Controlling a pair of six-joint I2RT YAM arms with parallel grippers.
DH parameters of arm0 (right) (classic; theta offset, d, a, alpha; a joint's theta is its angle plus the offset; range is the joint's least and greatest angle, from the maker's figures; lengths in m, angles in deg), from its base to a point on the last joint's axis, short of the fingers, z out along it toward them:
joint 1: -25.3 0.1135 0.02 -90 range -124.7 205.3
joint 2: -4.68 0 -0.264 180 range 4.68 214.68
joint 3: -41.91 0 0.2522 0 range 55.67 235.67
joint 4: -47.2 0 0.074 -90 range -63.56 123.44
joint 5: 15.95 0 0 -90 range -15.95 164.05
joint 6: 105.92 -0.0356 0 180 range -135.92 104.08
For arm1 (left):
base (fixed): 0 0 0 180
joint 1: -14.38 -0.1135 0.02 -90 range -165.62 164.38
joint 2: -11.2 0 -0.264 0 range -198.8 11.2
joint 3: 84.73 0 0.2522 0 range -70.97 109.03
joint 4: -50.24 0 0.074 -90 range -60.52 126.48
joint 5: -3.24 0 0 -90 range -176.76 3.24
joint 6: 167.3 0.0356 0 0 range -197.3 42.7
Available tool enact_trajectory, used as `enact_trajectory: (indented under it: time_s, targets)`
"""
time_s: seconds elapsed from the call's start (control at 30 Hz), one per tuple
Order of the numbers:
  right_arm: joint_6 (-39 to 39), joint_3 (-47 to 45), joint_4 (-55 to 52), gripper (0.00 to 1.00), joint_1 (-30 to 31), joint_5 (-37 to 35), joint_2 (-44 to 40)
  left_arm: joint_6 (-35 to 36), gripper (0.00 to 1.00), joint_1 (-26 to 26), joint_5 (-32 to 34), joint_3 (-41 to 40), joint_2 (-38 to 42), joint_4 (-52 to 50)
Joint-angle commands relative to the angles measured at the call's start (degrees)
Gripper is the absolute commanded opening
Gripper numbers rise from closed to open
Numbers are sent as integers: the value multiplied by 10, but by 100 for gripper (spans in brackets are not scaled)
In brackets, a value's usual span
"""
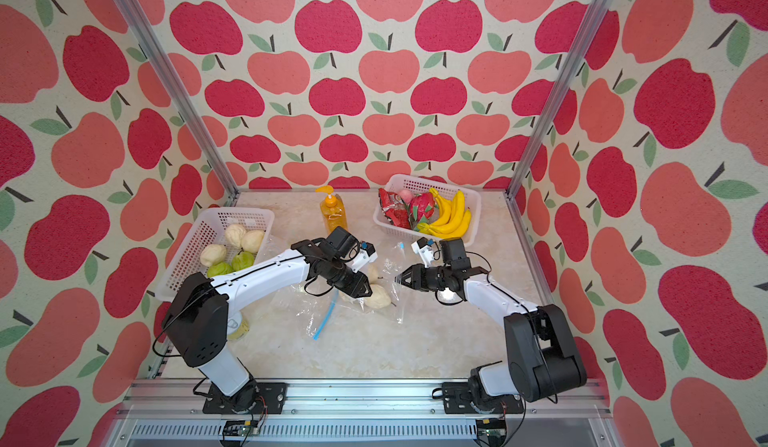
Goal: Open the zip-top bag and take out the pear
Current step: Pick up the pear from the zipper food storage bag.
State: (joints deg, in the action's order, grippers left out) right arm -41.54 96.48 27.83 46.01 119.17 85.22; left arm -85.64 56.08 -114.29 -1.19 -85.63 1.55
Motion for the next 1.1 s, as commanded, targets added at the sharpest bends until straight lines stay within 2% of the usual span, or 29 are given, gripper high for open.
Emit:
enact_trajectory:
  time_s: [0.0,0.07,0.33,0.43,0.6,0.87,1.07]
  targets:
    - [25,17,-42,56,22,2,3,-27,25,4,22,-20,9,-7]
    - [34,27,-53,60,40,-15,16,-33,21,4,20,-31,6,0]
    - [10,37,-37,67,76,-62,49,-42,15,5,28,-66,-28,49]
    - [17,35,-48,70,89,-105,54,-47,14,8,25,-75,-35,71]
    - [1,22,-14,76,105,-125,67,-53,14,9,18,-73,-52,98]
    - [-39,59,-16,80,152,-208,112,-57,14,12,9,-62,-87,115]
    - [-78,67,17,81,173,-226,142,-57,14,11,1,-61,-98,124]
